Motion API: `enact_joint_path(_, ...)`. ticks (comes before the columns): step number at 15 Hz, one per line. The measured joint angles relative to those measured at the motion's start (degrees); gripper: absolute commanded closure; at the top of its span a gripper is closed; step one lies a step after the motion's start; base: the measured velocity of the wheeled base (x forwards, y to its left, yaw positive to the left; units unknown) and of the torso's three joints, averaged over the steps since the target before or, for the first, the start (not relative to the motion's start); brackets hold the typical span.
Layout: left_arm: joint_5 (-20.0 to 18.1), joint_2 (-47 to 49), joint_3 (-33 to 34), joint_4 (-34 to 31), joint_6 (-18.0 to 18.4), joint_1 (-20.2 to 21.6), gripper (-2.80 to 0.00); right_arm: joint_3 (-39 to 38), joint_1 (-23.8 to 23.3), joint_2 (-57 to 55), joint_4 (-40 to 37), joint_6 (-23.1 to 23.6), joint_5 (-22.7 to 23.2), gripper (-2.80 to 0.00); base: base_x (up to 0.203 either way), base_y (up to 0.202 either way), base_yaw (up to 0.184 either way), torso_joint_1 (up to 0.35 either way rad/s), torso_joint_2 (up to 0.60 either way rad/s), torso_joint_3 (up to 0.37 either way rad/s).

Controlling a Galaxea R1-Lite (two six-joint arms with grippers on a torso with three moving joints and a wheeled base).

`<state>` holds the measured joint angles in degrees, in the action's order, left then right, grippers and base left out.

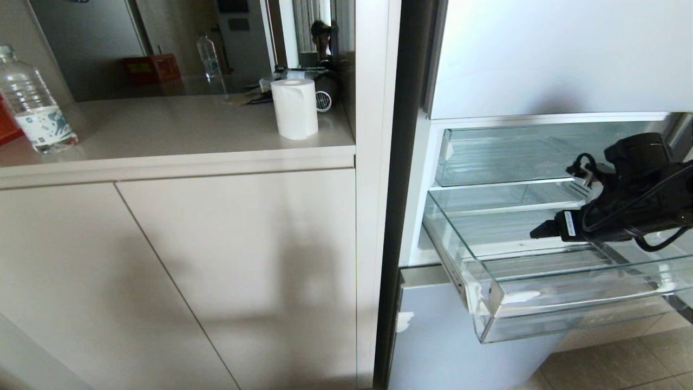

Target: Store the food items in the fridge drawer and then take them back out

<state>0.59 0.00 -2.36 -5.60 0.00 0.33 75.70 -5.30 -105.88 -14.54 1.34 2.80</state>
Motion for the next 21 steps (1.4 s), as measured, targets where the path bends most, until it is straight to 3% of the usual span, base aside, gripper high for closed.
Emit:
enact_joint_path(5, 0.01, 0.0, 0.0, 0.0, 0.0, 0.0, 0.0, -1.73, -1.94, 1.73, -6.16, 0.09, 0.14, -2.8, 0.0, 0.0, 0.0, 0.0, 0.0, 0.0)
enact_joint_path(15, 0.01, 0.0, 0.0, 0.01, 0.0, 0.0, 0.0, -10.75, -2.68, 8.67, -5.72, 2.05, 1.49, -2.8, 0.0, 0.0, 0.0, 0.0, 0.0, 0.0)
enact_joint_path(17, 0.01, 0.0, 0.0, 0.0, 0.0, -0.02, 0.0, -11.21, -3.4, 9.68, -5.48, 1.82, 3.71, -2.8, 0.0, 0.0, 0.0, 0.0, 0.0, 0.0)
enact_joint_path(19, 0.01, 0.0, 0.0, 0.0, 0.0, -0.02, 0.0, -11.1, -3.68, 9.56, -2.23, 1.43, 5.75, -2.8, 0.0, 0.0, 0.0, 0.0, 0.0, 0.0)
enact_joint_path(21, 0.01, 0.0, 0.0, 0.0, 0.0, -0.02, 0.0, -11.6, -3.58, 8.68, 5.69, 0.86, 5.89, -2.8, 0.0, 0.0, 0.0, 0.0, 0.0, 0.0)
